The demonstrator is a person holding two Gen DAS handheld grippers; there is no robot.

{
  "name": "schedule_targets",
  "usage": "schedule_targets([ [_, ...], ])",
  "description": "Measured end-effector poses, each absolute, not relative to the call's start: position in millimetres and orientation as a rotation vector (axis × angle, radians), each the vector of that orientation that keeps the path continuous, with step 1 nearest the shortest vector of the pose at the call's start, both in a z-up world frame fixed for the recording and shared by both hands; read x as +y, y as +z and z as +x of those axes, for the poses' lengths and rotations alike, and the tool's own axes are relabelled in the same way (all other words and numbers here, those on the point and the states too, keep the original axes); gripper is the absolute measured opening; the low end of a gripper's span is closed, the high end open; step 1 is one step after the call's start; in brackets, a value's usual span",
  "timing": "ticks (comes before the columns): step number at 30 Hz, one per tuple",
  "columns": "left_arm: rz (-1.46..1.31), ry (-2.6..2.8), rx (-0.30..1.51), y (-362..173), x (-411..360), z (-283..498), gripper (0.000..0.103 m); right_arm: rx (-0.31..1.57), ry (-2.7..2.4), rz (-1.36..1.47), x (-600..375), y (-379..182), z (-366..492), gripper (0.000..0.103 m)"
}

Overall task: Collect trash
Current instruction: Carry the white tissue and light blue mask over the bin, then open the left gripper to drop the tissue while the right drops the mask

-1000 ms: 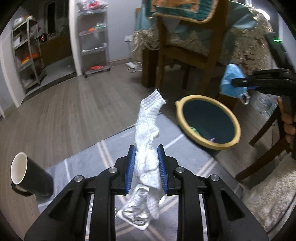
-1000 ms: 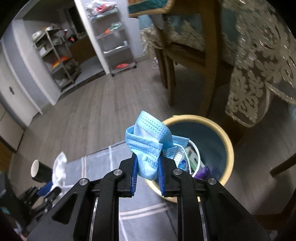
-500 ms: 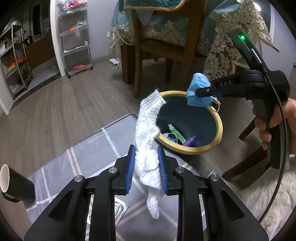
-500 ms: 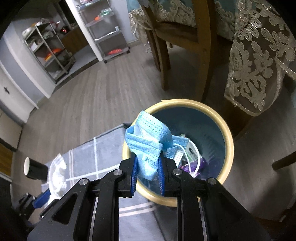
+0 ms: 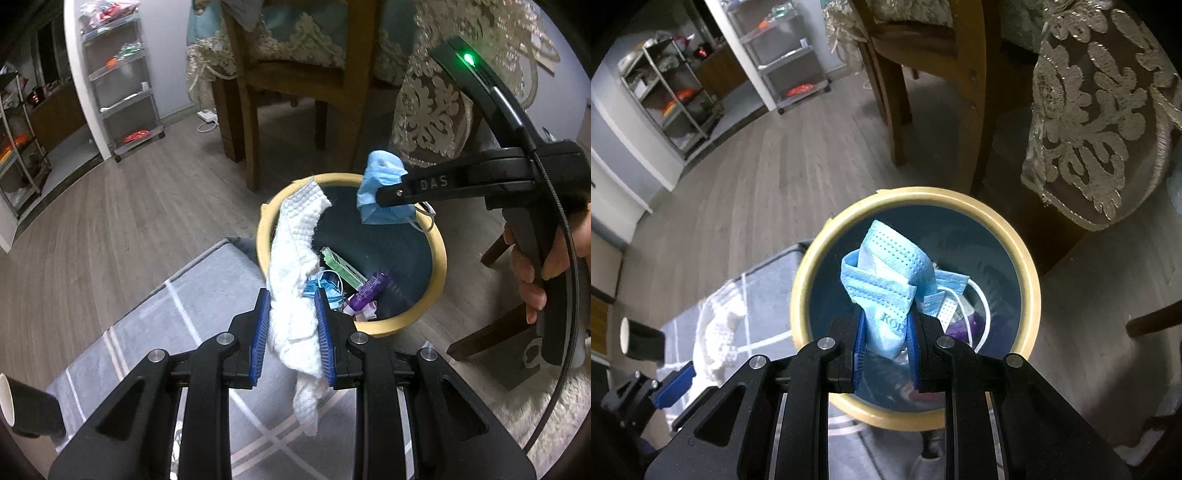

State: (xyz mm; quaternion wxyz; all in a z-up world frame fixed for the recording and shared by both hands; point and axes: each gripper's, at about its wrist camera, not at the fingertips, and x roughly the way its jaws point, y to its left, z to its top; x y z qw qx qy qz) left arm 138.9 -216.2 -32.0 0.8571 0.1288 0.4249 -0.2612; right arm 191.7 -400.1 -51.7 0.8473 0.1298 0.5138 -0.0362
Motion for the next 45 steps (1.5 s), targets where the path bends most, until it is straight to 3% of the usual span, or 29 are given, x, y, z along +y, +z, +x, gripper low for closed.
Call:
schedule_targets([
  [24,0.286,-0.553,0.971,-70,-259,180,0.025,1.168,-0.145,0.309,-421,-80,205,0.020],
  [32,0.329,-0.542,0.898,-51,-278,201,0.026,1.165,-0.156,0.373,-427,-82,202,0.021],
  [35,0.364,-0.545,0.883,-49,-285,203,0.033,1.168,-0.157,0.387,-428,-83,202,0.021],
  [37,0.354,-0.535,0.878,-49,-284,203,0.049,1.172,-0.156,0.385,-429,-83,203,0.021],
  [40,0.332,-0.534,0.877,-51,-280,203,0.061,1.175,-0.155,0.392,-430,-85,204,0.021],
  [45,0.319,-0.514,0.880,-52,-271,202,0.066,1.173,-0.156,0.392,-433,-86,207,0.021],
])
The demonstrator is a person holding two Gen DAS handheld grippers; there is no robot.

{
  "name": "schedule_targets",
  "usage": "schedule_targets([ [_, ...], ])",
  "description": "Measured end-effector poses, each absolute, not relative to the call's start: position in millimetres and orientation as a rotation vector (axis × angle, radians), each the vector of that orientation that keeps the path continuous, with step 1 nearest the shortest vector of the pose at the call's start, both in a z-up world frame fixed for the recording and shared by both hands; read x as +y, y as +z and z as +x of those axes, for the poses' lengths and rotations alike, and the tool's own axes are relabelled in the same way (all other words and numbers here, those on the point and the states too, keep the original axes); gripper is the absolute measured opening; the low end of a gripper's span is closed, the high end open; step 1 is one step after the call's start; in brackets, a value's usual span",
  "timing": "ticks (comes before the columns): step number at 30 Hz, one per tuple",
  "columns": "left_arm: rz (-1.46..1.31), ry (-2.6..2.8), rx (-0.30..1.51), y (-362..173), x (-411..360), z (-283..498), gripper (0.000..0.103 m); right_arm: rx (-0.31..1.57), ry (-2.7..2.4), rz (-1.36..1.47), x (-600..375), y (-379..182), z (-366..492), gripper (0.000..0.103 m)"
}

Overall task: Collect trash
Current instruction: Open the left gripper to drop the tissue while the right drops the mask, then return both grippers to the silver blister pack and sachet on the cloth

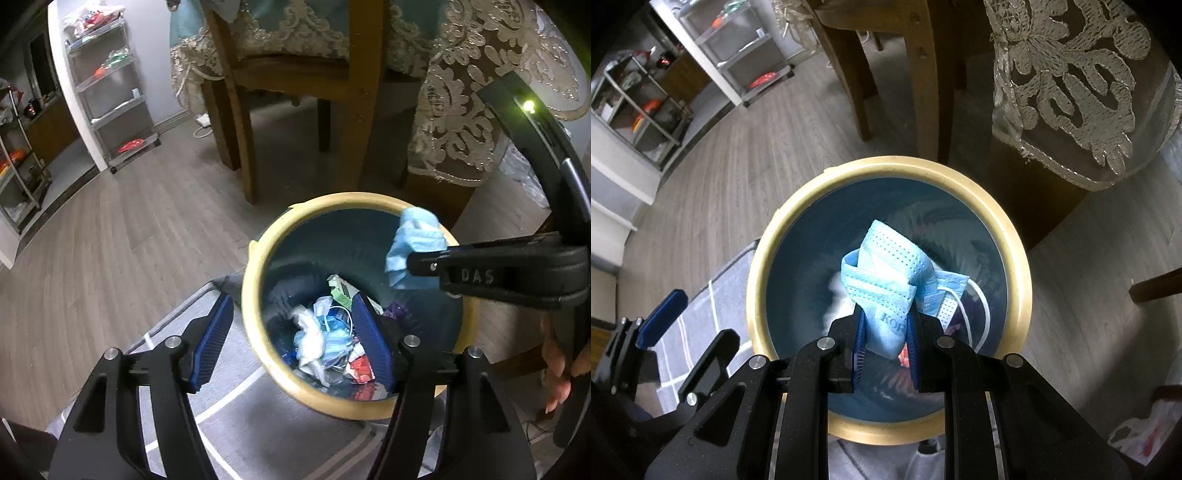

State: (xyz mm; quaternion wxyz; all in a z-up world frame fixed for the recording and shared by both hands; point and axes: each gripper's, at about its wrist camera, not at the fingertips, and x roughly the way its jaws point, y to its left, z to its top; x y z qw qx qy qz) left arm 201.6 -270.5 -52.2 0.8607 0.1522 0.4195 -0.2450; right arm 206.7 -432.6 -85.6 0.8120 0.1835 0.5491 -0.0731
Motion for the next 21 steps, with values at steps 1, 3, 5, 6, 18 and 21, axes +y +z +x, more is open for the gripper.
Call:
schedule_targets([
  [1,0.312,-0.515,0.884,-52,-268,201,0.067,1.171,-0.158,0.391,-433,-85,207,0.021],
  [3,0.322,-0.508,0.879,-53,-264,199,0.067,1.170,-0.163,0.387,-433,-85,207,0.027],
  [5,0.332,-0.506,0.878,-53,-260,196,0.067,1.165,-0.170,0.383,-433,-83,207,0.036],
  [6,0.334,-0.503,0.880,-53,-258,196,0.067,1.161,-0.172,0.381,-433,-82,207,0.045],
  [18,0.253,-0.454,0.872,-23,-198,162,0.078,1.077,-0.146,0.353,-417,-50,190,0.091],
  [21,0.232,-0.425,0.863,-12,-172,150,0.082,1.039,-0.115,0.343,-402,-35,180,0.094],
])
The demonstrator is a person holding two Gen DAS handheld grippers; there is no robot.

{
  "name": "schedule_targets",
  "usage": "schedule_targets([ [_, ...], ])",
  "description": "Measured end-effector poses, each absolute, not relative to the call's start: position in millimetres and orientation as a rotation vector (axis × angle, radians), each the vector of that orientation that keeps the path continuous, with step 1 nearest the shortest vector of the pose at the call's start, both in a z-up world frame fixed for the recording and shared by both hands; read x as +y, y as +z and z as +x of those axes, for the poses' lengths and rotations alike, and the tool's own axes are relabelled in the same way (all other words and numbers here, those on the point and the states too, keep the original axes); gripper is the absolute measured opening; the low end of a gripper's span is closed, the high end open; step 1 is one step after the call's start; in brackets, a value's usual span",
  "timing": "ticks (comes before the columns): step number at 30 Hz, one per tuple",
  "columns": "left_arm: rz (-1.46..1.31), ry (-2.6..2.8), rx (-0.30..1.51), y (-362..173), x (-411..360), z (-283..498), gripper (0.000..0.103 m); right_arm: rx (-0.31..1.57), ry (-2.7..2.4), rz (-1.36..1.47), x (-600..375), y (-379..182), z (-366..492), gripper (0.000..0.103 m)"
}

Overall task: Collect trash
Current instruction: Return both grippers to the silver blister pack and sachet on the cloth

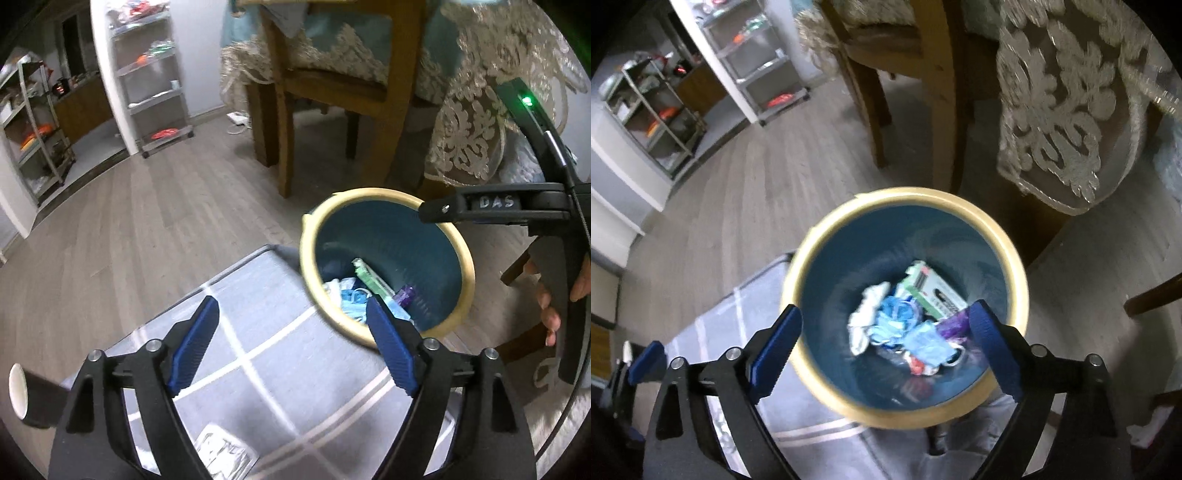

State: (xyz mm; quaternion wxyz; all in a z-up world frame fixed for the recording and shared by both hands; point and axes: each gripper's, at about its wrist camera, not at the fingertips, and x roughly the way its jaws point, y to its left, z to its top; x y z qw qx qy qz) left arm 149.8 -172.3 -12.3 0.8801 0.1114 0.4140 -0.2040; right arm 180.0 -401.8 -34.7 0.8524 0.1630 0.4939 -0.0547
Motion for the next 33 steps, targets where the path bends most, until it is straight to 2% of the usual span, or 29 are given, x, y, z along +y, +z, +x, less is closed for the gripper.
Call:
schedule_targets([
  [9,0.196,-0.294,0.835,17,-85,119,0.091,0.962,-0.017,0.224,-331,-2,144,0.096],
  [16,0.174,-0.201,0.835,26,-11,91,0.093,0.947,0.071,0.164,-276,3,120,0.097],
  [27,0.108,-0.093,0.887,-10,67,59,0.093,1.026,0.144,0.086,-208,-21,106,0.097],
  [33,0.067,-0.051,0.944,-37,93,58,0.093,1.136,0.152,0.109,-179,-59,100,0.097],
])
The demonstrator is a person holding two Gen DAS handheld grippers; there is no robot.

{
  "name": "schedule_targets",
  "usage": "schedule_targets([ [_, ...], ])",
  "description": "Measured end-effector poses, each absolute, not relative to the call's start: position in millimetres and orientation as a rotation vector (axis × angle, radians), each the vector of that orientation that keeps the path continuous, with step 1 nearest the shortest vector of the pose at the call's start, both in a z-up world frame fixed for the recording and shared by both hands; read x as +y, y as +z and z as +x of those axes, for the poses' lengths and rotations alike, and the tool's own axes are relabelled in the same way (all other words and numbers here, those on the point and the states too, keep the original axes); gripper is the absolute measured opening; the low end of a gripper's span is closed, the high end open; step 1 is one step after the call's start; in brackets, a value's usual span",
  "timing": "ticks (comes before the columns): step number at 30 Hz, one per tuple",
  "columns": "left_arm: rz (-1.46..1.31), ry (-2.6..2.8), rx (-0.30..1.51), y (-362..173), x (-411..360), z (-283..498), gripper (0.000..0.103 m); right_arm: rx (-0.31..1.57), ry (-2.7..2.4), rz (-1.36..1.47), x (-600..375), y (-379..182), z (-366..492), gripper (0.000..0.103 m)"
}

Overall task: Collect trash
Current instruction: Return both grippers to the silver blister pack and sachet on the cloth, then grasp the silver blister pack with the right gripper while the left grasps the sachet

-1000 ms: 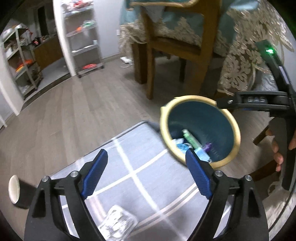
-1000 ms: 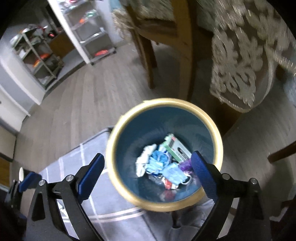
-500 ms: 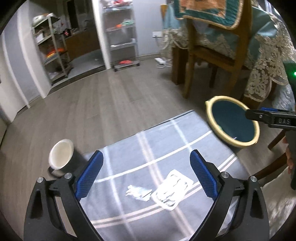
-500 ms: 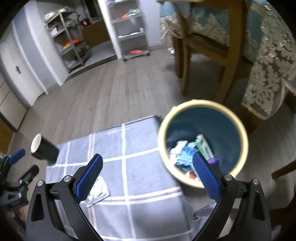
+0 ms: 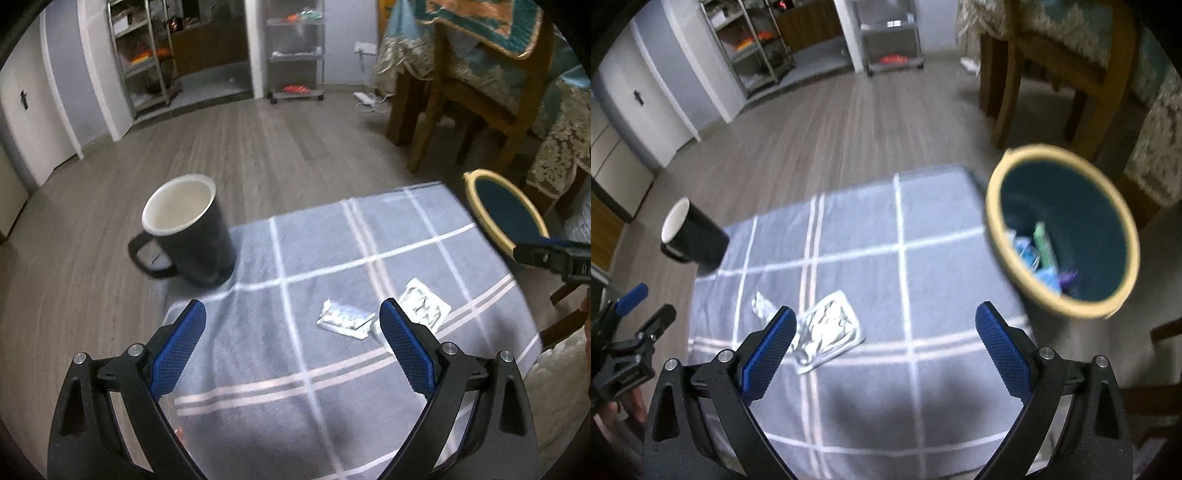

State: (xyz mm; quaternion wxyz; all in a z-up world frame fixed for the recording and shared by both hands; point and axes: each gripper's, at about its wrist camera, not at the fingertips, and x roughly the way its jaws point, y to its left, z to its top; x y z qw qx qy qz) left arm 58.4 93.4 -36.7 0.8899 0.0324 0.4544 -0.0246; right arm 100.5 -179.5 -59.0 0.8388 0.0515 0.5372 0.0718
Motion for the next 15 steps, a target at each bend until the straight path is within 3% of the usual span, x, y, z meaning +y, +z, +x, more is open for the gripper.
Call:
schedule_targets([
  [15,0.061,-0.046,0.949,-40,114,54,0.093,1.302,0.139,0.158,-117,-130,111,0.097],
])
